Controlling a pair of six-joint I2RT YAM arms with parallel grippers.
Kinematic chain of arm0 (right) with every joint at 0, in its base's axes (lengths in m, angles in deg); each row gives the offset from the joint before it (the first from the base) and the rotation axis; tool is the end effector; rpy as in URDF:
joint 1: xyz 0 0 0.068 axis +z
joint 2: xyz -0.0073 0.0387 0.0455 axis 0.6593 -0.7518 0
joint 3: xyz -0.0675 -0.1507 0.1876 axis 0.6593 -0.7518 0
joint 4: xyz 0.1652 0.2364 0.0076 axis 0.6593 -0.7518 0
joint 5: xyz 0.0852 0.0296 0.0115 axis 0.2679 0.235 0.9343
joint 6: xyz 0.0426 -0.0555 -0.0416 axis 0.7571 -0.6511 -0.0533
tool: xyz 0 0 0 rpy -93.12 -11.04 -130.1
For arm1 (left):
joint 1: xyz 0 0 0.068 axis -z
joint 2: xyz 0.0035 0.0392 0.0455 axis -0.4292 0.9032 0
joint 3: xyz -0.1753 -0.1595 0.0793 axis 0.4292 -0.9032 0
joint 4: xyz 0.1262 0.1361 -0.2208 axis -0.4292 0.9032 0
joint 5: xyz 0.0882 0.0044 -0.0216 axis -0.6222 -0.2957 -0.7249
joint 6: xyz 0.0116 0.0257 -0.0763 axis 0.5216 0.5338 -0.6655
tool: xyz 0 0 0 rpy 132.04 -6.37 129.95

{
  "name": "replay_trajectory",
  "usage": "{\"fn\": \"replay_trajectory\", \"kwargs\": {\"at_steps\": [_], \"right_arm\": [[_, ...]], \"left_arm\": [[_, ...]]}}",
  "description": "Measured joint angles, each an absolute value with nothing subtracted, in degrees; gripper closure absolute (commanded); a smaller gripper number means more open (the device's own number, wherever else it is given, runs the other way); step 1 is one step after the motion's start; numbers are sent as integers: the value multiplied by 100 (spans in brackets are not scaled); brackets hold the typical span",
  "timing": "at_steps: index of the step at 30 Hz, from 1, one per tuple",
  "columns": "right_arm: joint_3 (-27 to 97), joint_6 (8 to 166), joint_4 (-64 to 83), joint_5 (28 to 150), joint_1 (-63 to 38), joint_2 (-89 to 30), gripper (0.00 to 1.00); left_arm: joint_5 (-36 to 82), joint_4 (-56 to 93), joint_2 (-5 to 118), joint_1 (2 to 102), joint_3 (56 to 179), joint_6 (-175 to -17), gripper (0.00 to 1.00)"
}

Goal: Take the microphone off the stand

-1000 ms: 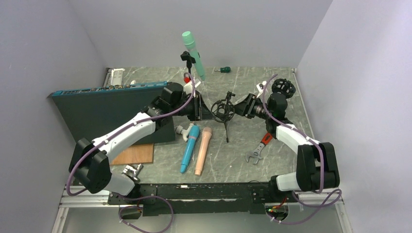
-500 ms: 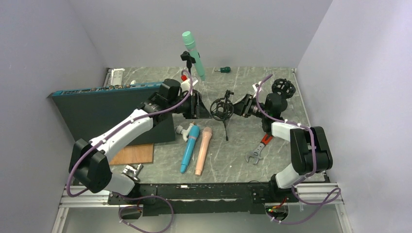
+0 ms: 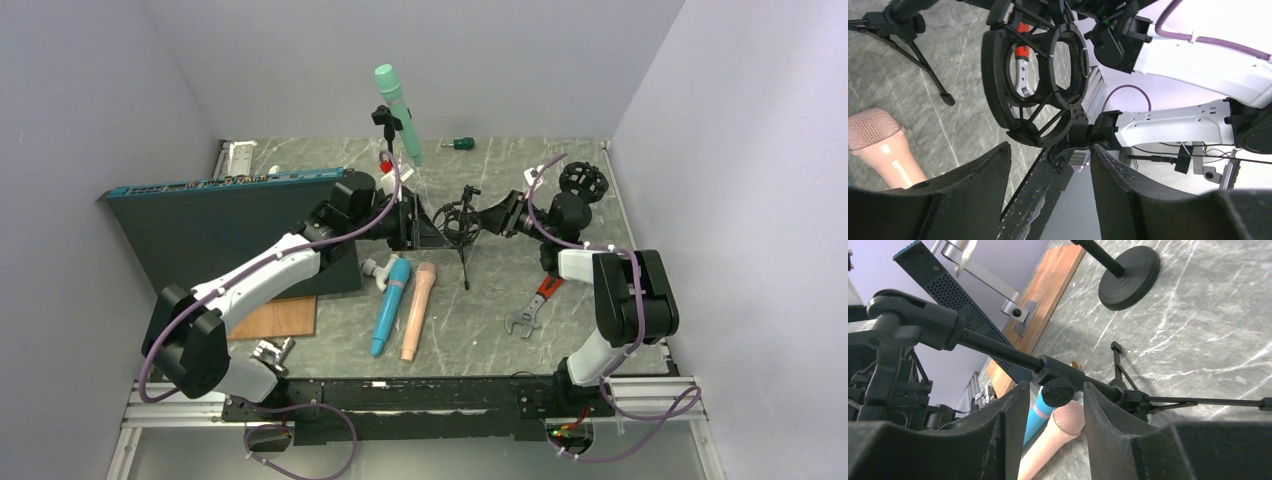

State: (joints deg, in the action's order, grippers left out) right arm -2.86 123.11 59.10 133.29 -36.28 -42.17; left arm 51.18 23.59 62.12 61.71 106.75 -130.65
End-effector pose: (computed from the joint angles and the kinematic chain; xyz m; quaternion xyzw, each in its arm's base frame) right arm 0.3486 0.0861 0.1466 -0.0574 0.7302 0.5407 0.4137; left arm 0.2839 -0.2602 0.2650 0.1059 0.8020 -0.5418 0.2281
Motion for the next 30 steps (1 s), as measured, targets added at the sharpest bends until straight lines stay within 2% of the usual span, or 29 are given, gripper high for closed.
{"fn": "replay_trajectory", "kwargs": {"at_steps": [3, 5, 6, 8, 11, 15, 16, 18, 19, 25, 30], "right_arm": [[-275, 12355, 6004, 13423, -3728, -4354, 67], [-243, 12479, 6161, 13583, -3757, -4461, 69], [-238, 12512, 6249, 13613, -3757, -4479, 67], [-254, 12621, 6467, 13683, -3757, -4547, 57], [-315, 12835, 6865, 13779, -3757, -4713, 55], [-324, 13100, 7278, 13893, -3757, -4975, 69], [-324, 13150, 7355, 13899, -3757, -5028, 76], [-310, 13209, 7449, 13926, -3754, -5065, 96], [-308, 13165, 7438, 13913, -3746, -5058, 100], [-304, 12278, 6397, 13436, -3577, -4558, 100], [-682, 11078, 5353, 11733, -2961, -3524, 100]], "left_arm": [[5120, 2300, 6219, 6219, 10675, -13100, 36], [5118, 2252, 6232, 6228, 10675, -13106, 35], [5115, 2232, 6236, 6228, 10675, -13115, 36], [5115, 2212, 6236, 6226, 10675, -13122, 36], [5118, 2191, 6238, 6226, 10675, -13135, 36], [5124, 2193, 6278, 6226, 10686, -13148, 42], [5126, 2193, 6293, 6226, 10690, -13150, 43], [5122, 2199, 6313, 6226, 10690, -13159, 45], [5122, 2204, 6315, 6226, 10690, -13161, 46], [5135, 2195, 6319, 6180, 10708, -13240, 55], [5325, 2282, 6330, 5926, 10712, -13320, 56]]}}
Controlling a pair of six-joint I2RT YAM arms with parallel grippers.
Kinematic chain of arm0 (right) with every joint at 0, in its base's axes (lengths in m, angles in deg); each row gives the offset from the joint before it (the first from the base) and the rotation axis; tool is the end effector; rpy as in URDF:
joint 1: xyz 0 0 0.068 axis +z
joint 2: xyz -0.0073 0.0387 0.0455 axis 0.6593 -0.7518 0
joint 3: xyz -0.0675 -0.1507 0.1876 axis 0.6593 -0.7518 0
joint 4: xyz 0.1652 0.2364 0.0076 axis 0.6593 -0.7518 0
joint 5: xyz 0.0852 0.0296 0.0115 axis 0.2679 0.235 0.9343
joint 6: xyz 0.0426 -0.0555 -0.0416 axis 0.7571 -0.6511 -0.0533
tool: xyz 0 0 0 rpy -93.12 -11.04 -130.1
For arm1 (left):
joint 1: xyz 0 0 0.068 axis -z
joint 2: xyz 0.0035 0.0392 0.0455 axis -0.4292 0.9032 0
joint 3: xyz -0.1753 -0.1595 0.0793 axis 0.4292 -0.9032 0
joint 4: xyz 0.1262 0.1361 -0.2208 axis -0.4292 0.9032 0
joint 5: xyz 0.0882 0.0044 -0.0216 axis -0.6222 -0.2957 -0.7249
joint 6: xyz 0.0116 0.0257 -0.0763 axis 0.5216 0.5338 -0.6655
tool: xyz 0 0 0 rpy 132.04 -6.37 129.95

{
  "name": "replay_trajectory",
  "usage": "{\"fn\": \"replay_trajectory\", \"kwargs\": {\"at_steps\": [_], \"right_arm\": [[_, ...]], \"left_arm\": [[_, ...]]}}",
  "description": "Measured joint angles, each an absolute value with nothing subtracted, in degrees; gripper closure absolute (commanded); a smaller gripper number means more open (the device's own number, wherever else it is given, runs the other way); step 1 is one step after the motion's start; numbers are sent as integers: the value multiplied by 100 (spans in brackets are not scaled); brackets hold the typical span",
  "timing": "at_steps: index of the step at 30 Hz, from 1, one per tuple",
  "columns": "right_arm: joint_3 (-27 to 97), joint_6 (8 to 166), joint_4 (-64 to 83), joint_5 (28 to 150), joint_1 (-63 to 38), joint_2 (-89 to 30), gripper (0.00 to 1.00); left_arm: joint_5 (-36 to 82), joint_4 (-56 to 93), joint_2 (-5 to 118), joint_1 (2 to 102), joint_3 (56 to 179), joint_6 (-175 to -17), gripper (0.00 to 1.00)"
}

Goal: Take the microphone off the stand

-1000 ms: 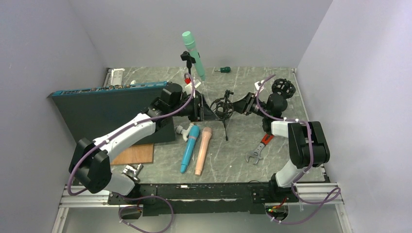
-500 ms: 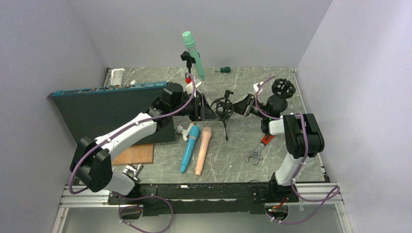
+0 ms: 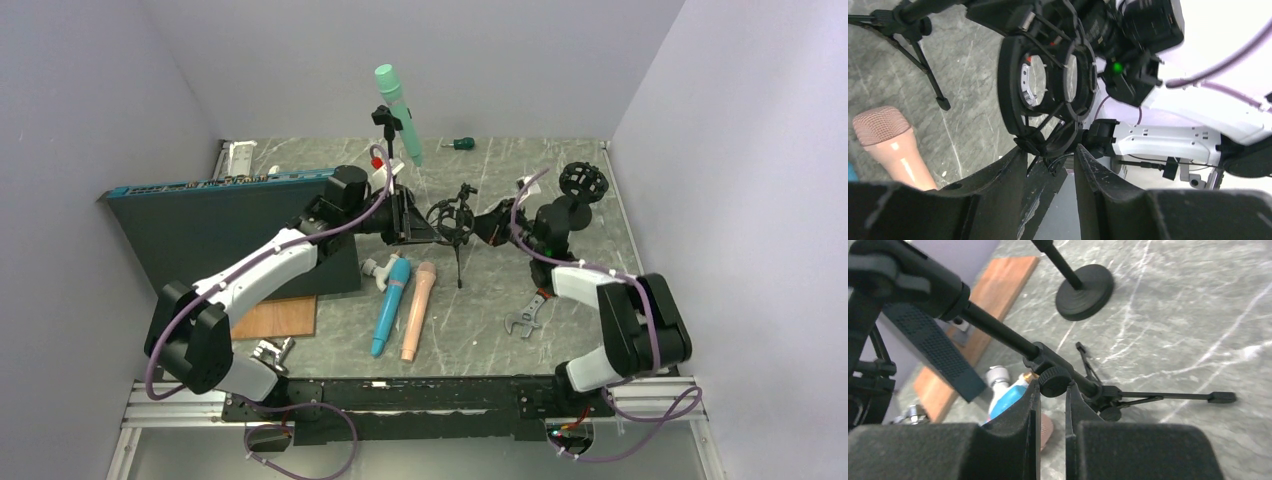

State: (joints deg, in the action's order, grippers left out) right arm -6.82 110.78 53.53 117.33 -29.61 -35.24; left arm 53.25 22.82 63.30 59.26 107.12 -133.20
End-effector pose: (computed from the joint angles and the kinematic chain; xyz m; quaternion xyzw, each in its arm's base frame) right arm 0.3326 0.1108 0.1499 -0.0788 0.7483 0.4403 0.4899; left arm 0.2960 -0.2511 0.2622 0.0808 0.8025 -0.5505 0.2156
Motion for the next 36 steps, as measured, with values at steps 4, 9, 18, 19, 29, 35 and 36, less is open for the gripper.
{"fn": "replay_trajectory", "kwargs": {"at_steps": [4, 9, 18, 19, 29, 35, 36], "right_arm": [[-1222, 10490, 5403, 10579, -2500, -2914, 100], [-1569, 9979, 5248, 9928, -2148, -2674, 100], [-1432, 10020, 4470, 9983, -2174, -2684, 80], [-1355, 10169, 4389, 10129, -2299, -2702, 67], [-221, 12007, 3866, 12007, -3328, -3329, 45], [282, 12956, 4236, 13082, -3508, -4263, 55], [339, 13032, 4314, 13202, -3525, -4350, 55]], "left_arm": [[5347, 2394, 6326, 5804, 10758, -13334, 53], [5341, 2405, 6208, 5784, 10760, -13347, 45], [5345, 2112, 5884, 5784, 10432, -13462, 33], [5345, 2097, 5862, 5791, 10406, -13493, 32], [5262, 1976, 5851, 6206, 10378, -13537, 41], [5214, 1935, 5937, 6276, 10387, -13550, 41], [5203, 1950, 5943, 6276, 10387, -13548, 41]]}}
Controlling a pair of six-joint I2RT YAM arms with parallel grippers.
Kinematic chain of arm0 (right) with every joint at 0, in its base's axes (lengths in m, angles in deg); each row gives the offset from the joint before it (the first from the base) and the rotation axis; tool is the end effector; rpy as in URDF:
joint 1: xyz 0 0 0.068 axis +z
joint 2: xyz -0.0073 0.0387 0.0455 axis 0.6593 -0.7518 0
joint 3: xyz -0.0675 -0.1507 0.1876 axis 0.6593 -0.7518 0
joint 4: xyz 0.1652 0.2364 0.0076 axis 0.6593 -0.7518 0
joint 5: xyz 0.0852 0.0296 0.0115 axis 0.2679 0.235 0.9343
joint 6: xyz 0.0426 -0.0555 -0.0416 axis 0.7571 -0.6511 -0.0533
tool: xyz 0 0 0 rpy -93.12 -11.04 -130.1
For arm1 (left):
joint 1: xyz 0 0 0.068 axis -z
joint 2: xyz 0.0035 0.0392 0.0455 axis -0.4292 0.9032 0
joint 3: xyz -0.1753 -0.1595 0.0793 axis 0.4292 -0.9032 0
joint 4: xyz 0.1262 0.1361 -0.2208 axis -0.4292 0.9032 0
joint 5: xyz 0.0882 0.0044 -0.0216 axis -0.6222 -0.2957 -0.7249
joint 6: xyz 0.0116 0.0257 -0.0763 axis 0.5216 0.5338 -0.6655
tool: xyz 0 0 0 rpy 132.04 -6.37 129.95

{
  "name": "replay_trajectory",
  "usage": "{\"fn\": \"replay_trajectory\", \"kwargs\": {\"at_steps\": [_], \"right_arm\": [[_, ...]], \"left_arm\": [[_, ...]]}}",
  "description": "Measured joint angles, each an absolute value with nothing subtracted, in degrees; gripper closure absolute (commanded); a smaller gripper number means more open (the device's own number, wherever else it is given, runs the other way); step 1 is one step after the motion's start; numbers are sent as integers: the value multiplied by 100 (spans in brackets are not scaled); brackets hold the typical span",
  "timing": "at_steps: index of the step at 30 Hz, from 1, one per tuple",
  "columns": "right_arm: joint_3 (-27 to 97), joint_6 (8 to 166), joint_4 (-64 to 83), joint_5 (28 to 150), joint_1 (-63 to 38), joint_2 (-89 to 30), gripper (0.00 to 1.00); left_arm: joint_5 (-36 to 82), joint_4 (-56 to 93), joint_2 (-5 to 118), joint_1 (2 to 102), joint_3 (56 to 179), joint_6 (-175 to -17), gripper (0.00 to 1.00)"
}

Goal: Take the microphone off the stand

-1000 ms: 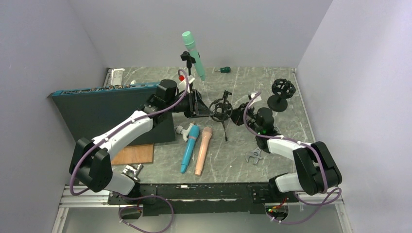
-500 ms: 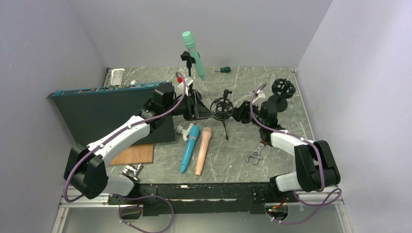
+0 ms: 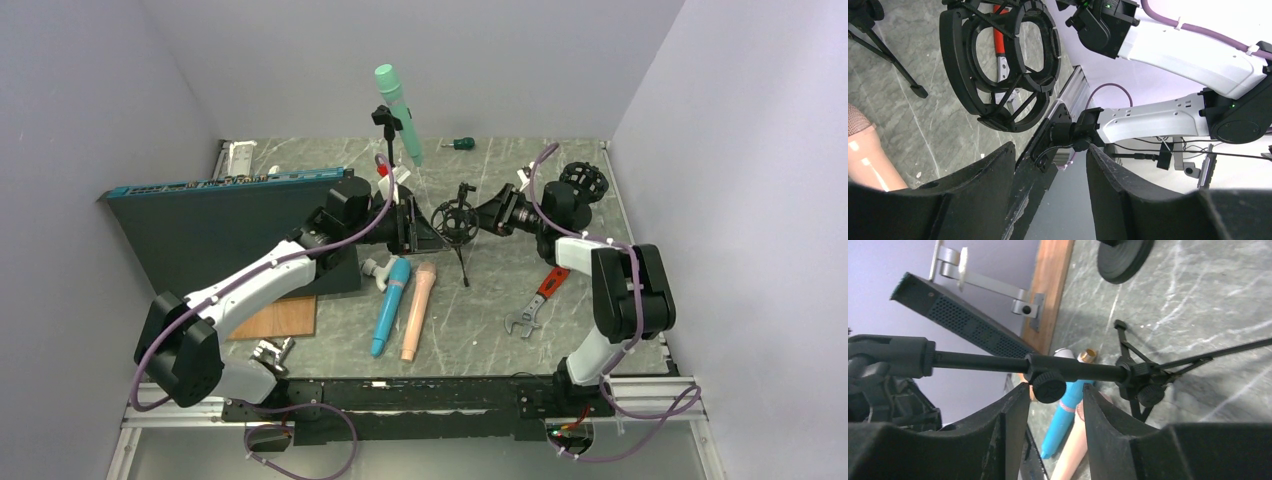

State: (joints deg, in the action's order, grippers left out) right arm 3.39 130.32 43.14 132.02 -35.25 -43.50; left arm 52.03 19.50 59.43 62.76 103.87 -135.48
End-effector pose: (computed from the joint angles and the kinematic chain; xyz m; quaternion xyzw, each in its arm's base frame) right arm 0.3647 0.0932 0.1419 0.0397 0.7717 0.5549 0.3081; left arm 0.2716 -0.2608 0.2706 0.0945 0.7864 -0.5701 0.2184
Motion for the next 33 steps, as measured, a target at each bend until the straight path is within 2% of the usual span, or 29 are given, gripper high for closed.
{"fn": "replay_trajectory", "kwargs": {"at_steps": [5, 9, 15, 20, 21, 23, 29, 33], "right_arm": [[426, 13417, 4913, 13707, -3604, -4711, 56], [498, 13500, 5114, 13921, -3630, -4883, 60], [675, 13458, 5280, 14151, -3630, -5034, 62], [894, 13209, 5202, 14273, -3634, -5187, 78], [916, 13174, 5189, 14317, -3634, -5200, 83], [927, 13128, 5178, 14380, -3632, -5213, 100], [944, 12811, 5097, 14372, -3628, -5205, 100], [756, 12416, 4929, 14004, -3527, -4905, 100]], "left_arm": [[5109, 2018, 5943, 6276, 10398, -13489, 40], [5076, 2107, 5941, 6276, 10398, -13436, 40], [5006, 2230, 5937, 6276, 10400, -13347, 40], [4956, 2335, 5924, 6276, 10400, -13255, 39], [4954, 2363, 5919, 6276, 10400, -13242, 39], [4945, 2394, 5908, 6276, 10398, -13222, 39], [4923, 2453, 5891, 6276, 10400, -13231, 29], [4927, 2363, 5893, 6276, 10400, -13296, 30]]}}
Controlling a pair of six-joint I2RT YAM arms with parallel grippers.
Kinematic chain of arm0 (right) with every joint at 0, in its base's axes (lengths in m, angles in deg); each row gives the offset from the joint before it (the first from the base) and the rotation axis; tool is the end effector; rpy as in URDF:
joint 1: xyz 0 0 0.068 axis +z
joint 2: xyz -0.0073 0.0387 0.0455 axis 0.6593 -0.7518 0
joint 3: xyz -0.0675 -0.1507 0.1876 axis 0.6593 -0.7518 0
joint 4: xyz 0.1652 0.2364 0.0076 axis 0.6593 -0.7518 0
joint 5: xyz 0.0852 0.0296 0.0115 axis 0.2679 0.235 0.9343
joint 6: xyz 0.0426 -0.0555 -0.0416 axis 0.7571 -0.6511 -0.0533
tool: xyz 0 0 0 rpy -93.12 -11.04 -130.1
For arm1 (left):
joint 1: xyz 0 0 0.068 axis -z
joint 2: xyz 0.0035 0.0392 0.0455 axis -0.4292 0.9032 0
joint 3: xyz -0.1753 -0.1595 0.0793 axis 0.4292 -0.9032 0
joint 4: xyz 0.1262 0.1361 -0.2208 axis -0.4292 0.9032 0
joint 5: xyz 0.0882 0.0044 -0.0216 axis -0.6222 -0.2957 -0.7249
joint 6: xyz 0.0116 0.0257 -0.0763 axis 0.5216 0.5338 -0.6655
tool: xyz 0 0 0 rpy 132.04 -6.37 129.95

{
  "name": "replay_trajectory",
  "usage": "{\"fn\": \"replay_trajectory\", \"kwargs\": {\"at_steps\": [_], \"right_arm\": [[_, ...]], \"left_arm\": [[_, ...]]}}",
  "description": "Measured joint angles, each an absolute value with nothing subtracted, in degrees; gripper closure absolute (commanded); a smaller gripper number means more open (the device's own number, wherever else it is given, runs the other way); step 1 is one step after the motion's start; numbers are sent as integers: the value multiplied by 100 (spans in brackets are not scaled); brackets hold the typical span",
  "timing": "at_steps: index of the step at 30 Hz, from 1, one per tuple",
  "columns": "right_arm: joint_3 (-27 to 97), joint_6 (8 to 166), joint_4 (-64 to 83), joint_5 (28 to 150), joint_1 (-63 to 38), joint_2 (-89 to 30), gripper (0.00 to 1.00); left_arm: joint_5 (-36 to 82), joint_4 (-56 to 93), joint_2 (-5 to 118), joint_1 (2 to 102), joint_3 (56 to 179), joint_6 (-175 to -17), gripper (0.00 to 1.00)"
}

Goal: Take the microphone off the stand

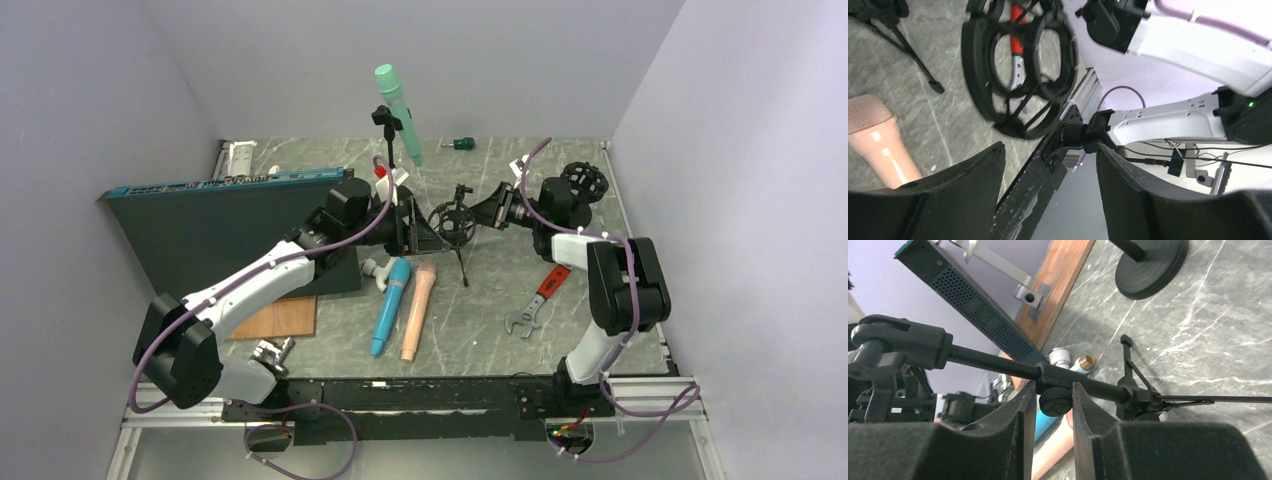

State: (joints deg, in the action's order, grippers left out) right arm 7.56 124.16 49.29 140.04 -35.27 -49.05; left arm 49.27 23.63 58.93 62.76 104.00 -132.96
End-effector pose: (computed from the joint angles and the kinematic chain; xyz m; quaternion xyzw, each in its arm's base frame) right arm 0.3776 0.1002 0.1449 -0.0672 0.7445 0.5761 0.3307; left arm 0.2712 -0.2570 0.2651 0.0889 0.8047 -0.5419 0.2256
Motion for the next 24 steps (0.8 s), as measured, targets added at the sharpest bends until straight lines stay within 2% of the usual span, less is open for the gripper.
{"fn": "replay_trajectory", "kwargs": {"at_steps": [7, 18, 24], "right_arm": [[-356, 11474, 5436, 12402, -3031, -3858, 100], [-1314, 9139, 5753, 8588, -1368, -2715, 100], [-1478, 8506, 5774, 7526, -861, -2507, 100]], "left_arm": [[5054, 2007, 5974, 6274, 10398, -13661, 33], [5111, 1957, 6007, 6276, 10389, -13825, 34], [4978, 1878, 5834, 6184, 10170, -13847, 32]]}}
